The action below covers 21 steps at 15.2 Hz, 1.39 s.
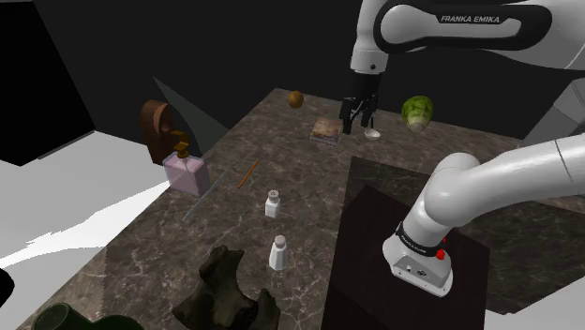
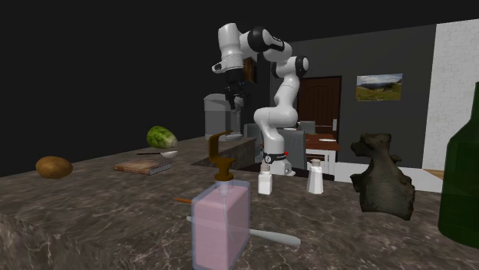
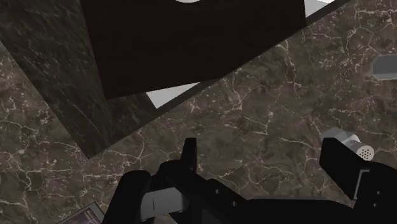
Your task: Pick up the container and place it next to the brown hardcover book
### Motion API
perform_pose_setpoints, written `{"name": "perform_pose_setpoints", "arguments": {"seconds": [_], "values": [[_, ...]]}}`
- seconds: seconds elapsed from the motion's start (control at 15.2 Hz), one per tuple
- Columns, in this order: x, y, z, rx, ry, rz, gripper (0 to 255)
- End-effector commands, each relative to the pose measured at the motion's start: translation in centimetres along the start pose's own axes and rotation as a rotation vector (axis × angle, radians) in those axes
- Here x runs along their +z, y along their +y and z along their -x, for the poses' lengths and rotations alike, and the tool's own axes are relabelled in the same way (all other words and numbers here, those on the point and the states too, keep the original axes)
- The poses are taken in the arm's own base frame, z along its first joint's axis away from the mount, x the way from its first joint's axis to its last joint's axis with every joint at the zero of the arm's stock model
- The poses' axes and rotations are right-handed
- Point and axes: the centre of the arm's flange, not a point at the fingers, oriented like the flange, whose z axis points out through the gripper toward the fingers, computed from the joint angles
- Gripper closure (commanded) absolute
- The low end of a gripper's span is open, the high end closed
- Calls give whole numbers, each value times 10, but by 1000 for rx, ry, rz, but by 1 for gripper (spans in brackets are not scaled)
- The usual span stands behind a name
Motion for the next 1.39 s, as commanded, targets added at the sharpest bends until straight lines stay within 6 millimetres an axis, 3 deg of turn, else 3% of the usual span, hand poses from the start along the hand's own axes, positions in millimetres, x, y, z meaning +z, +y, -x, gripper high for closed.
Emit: {"name": "perform_pose_setpoints", "arguments": {"seconds": [0.0,1.32], "values": [[0,0,0,0,0,0,0],[147,-212,-64,-8,139,55,0]]}}
